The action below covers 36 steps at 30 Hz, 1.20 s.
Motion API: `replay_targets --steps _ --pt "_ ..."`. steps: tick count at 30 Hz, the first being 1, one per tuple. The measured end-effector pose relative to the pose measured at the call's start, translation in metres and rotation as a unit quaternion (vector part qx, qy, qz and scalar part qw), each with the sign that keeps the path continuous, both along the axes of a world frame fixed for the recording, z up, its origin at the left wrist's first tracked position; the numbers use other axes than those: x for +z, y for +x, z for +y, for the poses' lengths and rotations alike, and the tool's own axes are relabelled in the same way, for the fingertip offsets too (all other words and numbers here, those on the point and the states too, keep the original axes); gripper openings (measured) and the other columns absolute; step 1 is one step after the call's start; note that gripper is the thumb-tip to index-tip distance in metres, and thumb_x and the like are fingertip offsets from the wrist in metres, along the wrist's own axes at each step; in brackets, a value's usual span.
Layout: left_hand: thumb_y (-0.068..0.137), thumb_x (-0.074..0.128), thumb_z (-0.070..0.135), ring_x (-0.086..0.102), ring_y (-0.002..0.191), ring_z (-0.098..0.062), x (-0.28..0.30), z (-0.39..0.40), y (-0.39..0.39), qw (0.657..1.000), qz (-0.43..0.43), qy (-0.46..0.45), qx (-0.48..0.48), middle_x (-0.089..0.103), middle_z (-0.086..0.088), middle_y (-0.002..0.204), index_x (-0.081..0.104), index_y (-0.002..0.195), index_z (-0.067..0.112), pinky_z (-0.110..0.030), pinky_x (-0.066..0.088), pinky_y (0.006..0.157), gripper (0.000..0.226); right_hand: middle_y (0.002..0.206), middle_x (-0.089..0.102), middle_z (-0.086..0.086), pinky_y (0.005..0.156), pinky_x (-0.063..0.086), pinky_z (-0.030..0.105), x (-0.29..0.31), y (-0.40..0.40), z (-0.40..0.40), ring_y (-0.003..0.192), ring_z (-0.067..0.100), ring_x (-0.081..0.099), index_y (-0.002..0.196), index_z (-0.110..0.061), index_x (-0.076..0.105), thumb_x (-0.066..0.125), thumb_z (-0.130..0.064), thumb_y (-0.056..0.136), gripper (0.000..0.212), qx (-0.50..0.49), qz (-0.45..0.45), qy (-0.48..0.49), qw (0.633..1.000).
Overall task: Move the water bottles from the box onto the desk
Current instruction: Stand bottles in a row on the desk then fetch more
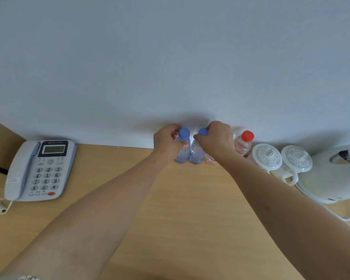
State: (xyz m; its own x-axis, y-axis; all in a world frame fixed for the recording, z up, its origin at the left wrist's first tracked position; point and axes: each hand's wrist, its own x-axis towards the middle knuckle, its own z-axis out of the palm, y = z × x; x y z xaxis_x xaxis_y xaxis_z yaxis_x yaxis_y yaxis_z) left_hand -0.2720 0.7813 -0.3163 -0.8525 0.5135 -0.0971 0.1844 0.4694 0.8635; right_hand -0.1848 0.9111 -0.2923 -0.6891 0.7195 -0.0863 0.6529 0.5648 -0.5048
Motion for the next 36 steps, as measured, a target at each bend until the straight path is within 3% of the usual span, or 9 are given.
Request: replay_targets --steps 4,9,13,16,19,23,26,31,36 --pt "0.075 0.088 0.002 0.062 0.092 -0.015 -0.003 0.002 0.005 1.0 -0.011 0.009 0.018 0.072 -0.003 0.104 0.074 0.117 0.01 -0.019 0.045 0.08 0.045 0.056 0.039 0.0 0.044 0.025 0.028 0.0 0.0 0.0 0.05 0.014 0.035 0.064 -0.01 0.045 0.073 -0.025 0.082 0.037 -0.009 0.002 -0.001 1.0" --pt "0.077 0.087 0.004 0.066 0.101 -0.019 -0.005 -0.001 0.005 1.0 -0.003 0.01 0.011 0.074 -0.004 0.113 0.072 0.12 0.011 -0.024 0.049 0.087 0.046 0.061 0.046 0.0 0.044 0.03 0.025 -0.001 0.0 -0.001 0.052 0.013 0.039 0.08 -0.002 0.061 0.073 -0.027 0.084 0.028 -0.009 0.008 -0.004 1.0" --pt "0.077 0.086 0.005 0.066 0.101 -0.019 0.0 -0.002 0.007 1.0 0.001 -0.007 0.0 0.073 -0.002 0.114 0.071 0.119 0.012 -0.023 0.049 0.086 0.045 0.064 0.054 0.008 0.049 0.039 0.03 0.002 0.001 -0.004 0.059 0.025 0.05 0.082 0.0 0.062 0.073 -0.027 0.084 0.029 0.0 0.003 -0.001 1.0" --pt "0.077 0.086 0.006 0.062 0.1 -0.016 0.004 -0.005 0.01 1.0 0.002 -0.004 0.0 0.072 -0.001 0.114 0.07 0.116 0.014 -0.02 0.046 0.085 0.043 0.061 0.043 0.0 0.046 0.028 0.026 0.004 0.006 -0.006 0.054 0.016 0.039 0.074 -0.008 0.051 0.072 -0.026 0.084 0.029 -0.01 0.007 -0.012 1.0" --pt "0.076 0.087 0.009 0.059 0.1 -0.013 0.012 -0.012 0.011 1.0 0.012 -0.002 -0.009 0.07 0.003 0.114 0.07 0.117 0.015 -0.018 0.045 0.086 0.045 0.074 0.052 -0.003 0.053 0.033 0.028 0.009 0.014 -0.012 0.071 0.02 0.049 0.095 -0.01 0.06 0.07 -0.029 0.087 0.023 -0.025 0.023 -0.018 0.999" --pt "0.079 0.086 0.015 0.06 0.103 -0.013 0.03 -0.025 0.009 0.998 0.05 0.005 -0.025 0.068 0.006 0.118 0.069 0.122 0.018 -0.023 0.045 0.088 0.046 0.105 0.068 0.008 0.07 0.039 0.031 0.028 0.025 -0.026 0.088 0.027 0.057 0.125 -0.011 0.061 0.067 -0.033 0.09 0.042 -0.044 0.039 0.007 0.998" --pt "0.084 0.083 0.025 0.061 0.111 -0.016 0.049 -0.034 0.009 0.993 0.104 0.011 -0.05 0.068 0.004 0.124 0.069 0.124 0.019 -0.031 0.048 0.095 0.043 0.12 0.065 0.011 0.077 0.04 0.032 0.043 0.034 -0.041 0.111 0.031 0.061 0.141 -0.017 0.052 0.065 -0.035 0.092 0.054 -0.029 0.035 0.03 0.999" --pt "0.091 0.074 0.037 0.055 0.125 -0.018 0.078 -0.048 0.024 0.972 0.193 -0.01 -0.132 0.061 0.003 0.136 0.064 0.131 0.023 -0.025 0.04 0.095 0.044 0.137 0.054 0.009 0.098 0.042 0.04 0.065 0.07 -0.075 0.127 0.034 0.046 0.149 -0.023 0.044 0.066 -0.042 0.091 0.065 -0.024 0.013 0.101 0.994" --pt "0.094 0.065 0.054 0.053 0.129 -0.027 0.097 -0.053 0.062 0.926 0.3 -0.044 -0.223 0.058 0.0 0.143 0.06 0.138 0.024 -0.042 0.043 0.107 0.053 0.141 0.048 0.006 0.101 0.04 0.045 0.079 0.135 -0.108 0.132 0.033 0.04 0.145 -0.03 0.042 0.067 -0.045 0.086 0.066 -0.092 -0.003 0.153 0.984"
